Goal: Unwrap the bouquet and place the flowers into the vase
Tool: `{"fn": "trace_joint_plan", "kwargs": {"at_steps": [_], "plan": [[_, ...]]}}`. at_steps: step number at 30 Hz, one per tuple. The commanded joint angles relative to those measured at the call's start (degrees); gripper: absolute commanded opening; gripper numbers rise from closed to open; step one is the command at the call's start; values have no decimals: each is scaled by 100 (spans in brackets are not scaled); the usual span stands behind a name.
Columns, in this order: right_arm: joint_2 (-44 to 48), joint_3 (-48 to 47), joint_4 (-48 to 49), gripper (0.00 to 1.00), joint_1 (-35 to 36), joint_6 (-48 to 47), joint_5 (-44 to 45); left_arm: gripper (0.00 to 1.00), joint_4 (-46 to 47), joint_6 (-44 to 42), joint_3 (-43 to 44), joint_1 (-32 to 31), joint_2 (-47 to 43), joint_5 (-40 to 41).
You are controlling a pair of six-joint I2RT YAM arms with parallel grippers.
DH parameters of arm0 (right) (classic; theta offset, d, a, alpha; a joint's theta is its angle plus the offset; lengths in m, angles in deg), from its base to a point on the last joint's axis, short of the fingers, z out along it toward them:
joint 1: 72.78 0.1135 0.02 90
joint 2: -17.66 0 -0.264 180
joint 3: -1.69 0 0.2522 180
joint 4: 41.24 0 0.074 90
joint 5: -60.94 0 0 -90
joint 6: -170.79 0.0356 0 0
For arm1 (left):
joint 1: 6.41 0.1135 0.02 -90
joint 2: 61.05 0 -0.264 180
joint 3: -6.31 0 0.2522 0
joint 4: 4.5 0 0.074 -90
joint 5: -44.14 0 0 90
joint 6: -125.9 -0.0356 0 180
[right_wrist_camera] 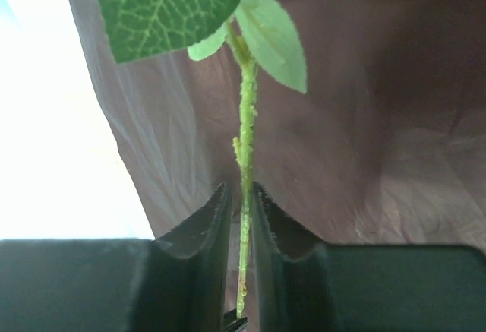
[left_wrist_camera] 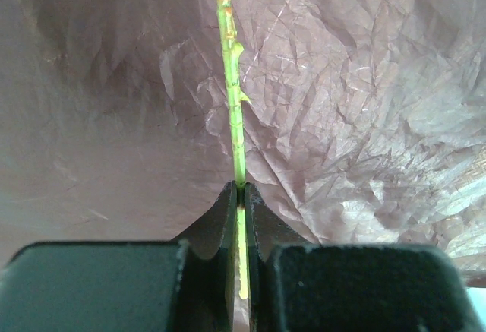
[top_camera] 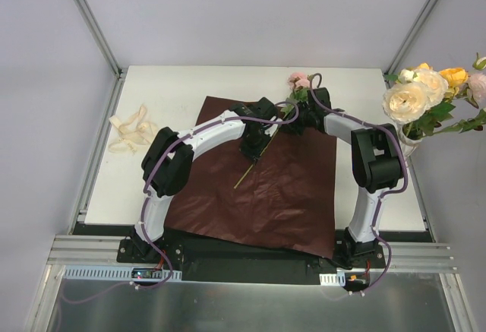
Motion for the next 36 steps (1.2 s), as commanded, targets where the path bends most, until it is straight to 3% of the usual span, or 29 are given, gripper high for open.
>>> {"fn": "trace_joint_plan", "kwargs": {"at_steps": [1, 5, 15, 16, 17, 19, 20, 21, 27, 31, 36], "plan": [[47, -462, -219, 13, -13, -498, 195, 0, -123, -19, -11, -51, -415, -169], [82, -568, -263, 1, -13, -701, 125, 0, -114, -19, -37, -51, -467, -186], [626, -367, 105, 1, 49, -1044, -60, 2, -123, -10, -37, -51, -503, -212], [697, -306, 175, 0, 75, -1166, -16, 7, -115, -1, -28, -51, -520, -186], [776, -253, 385, 0, 119, -1228, 2, 22, -114, 51, -46, -34, -555, -134], [996, -86, 518, 1, 154, -1481, 19, 36, 17, 165, -195, 71, -827, -116], [1075, -24, 632, 0, 198, -1553, 19, 49, 87, 192, -265, 142, -924, -116], [1223, 98, 668, 0, 224, -1641, 28, 52, 227, 218, -405, 299, -1142, -194], [1882, 415, 774, 0, 409, -2247, 72, 60, 729, 456, -871, 1073, -1855, -1247], [2480, 653, 616, 0, 689, -2897, 422, 61, 826, 465, -968, 1451, -2128, -1434], [3359, 758, -244, 0, 1103, -3873, 967, 62, 844, 491, -1030, 1698, -2260, -1583]]}}
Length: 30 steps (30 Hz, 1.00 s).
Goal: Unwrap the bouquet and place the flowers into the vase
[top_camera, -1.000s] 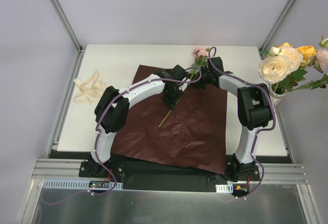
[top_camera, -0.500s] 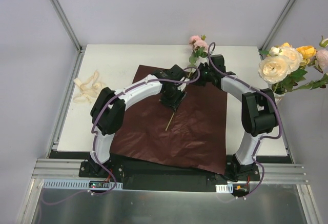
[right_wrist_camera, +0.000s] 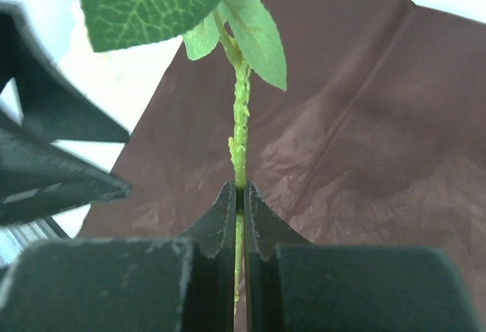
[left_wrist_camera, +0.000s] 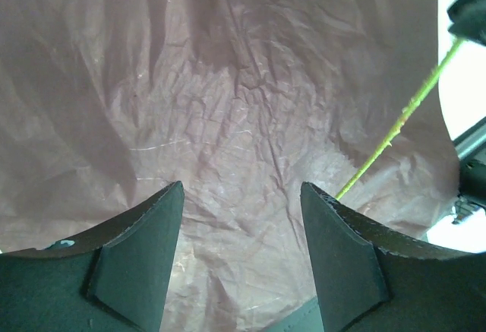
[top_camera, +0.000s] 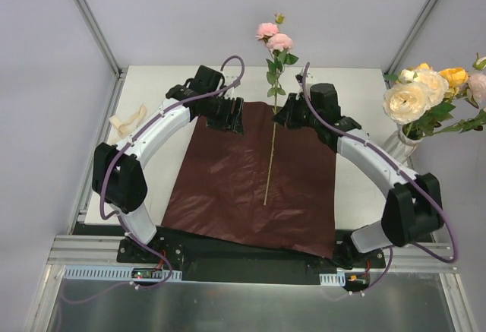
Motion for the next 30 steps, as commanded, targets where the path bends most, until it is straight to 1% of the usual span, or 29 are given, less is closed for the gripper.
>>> {"fn": "trace_joint_plan", "kwargs": {"at_steps": [1, 2, 4, 5, 7, 8, 10, 11, 13, 14, 15, 17, 18, 20, 25, 30], "plan": [[973, 79, -464, 0, 380, -1435, 588, 62, 83, 71, -125, 39, -223, -471], [1305, 123, -665, 0, 546, -1587, 832, 63, 74, 80, -125, 39, -223, -506], [1658, 228, -981, 0, 792, -2008, 1271, 63, 83, 89, -125, 48, -215, -568], [2034, 246, -1114, 0, 872, -2132, 1405, 63, 83, 89, -117, 48, -215, -638], [2440, 307, -1438, 0, 1039, -2308, 1677, 63, 100, 106, -125, 39, -197, -673], [2886, 334, -1527, 1, 1066, -2388, 1766, 63, 101, 107, -134, 48, -180, -734], [3354, 413, -1755, 1, 1127, -2485, 2046, 63, 118, 115, -134, 48, -171, -779], [3835, 430, -1809, 0, 1127, -2615, 2117, 63, 127, 133, -143, 39, -171, -831], [4277, 431, -1984, 0, 1145, -2818, 2223, 64, 153, 150, -160, 39, -162, -884], [4671, 422, -2020, 0, 1154, -2932, 2241, 64, 162, 159, -169, 48, -153, -902], [4849, 404, -2064, 0, 1145, -3238, 2232, 64, 171, 185, -178, 39, -136, -972], [5287, 282, -2213, 1, 1145, -3512, 2162, 63, 215, 203, -196, 39, -127, -1016], [5412, 212, -2292, 0, 1145, -3748, 2118, 64, 224, 212, -196, 39, -118, -1034], [5666, -42, -2512, 0, 1145, -3926, 2100, 64, 241, 203, -213, 39, -118, -1051], [6001, -518, -3004, 0, 1154, -4286, 2434, 64, 268, 194, -248, 39, -118, -1016], [6362, -825, -3075, 0, 1145, -4462, 2856, 64, 285, 212, -248, 39, -92, -1078]]}}
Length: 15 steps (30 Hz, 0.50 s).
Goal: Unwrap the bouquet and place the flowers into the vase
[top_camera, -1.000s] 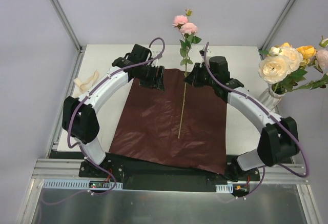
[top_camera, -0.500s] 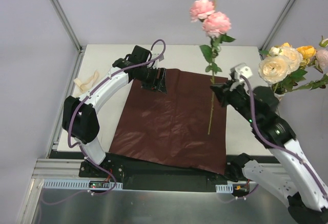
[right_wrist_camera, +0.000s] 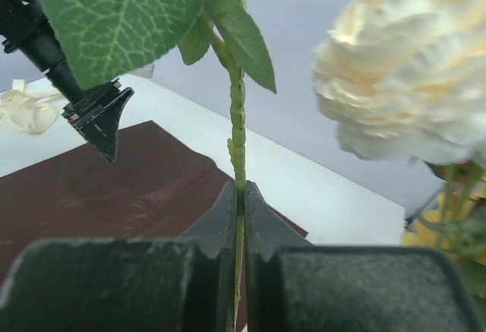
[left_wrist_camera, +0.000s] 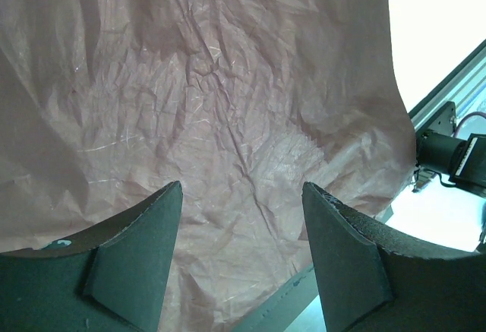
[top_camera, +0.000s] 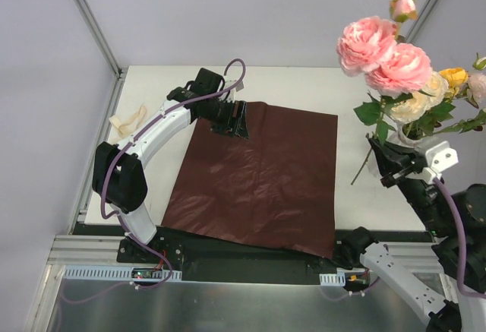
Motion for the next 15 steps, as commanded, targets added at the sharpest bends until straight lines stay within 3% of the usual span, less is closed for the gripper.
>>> {"fn": "trace_joint_plan", "kwargs": {"at_steps": [1, 15], "plan": [[262, -398, -150, 0, 28, -417, 683, 64, 126, 46, -58, 8, -57, -214], [517, -908, 58, 0, 28, -1137, 2723, 64, 169, 72, -85, 0, -145, -302]]}}
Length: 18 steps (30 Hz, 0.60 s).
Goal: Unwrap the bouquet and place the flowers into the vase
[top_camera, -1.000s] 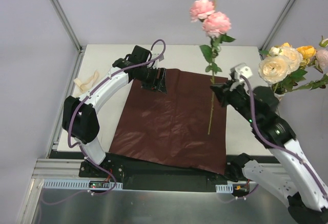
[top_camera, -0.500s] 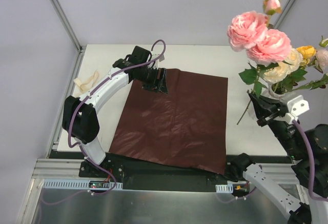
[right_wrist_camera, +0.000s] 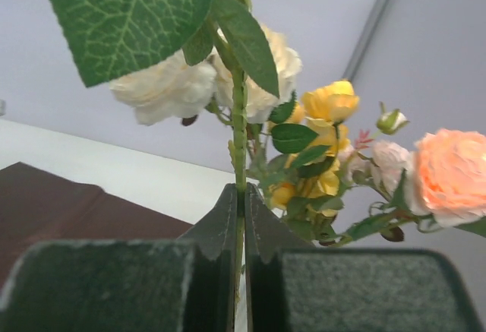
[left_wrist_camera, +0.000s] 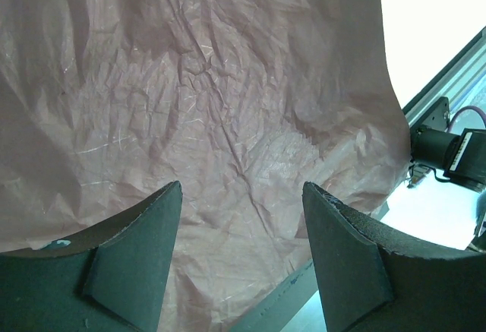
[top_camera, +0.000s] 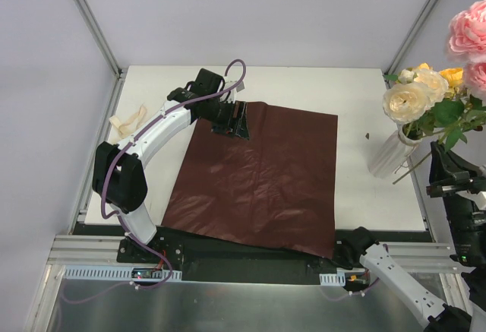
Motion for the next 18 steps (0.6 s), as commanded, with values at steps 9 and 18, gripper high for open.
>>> {"fn": "trace_joint_plan", "kwargs": {"at_steps": [9, 18], "plan": [[-800, 115, 1945, 0, 37, -777, 2348, 64, 135, 66, -45, 0, -171, -217], [-1503, 564, 3977, 0, 11, -1744, 2648, 64, 135, 48, -54, 0, -241, -253]]}}
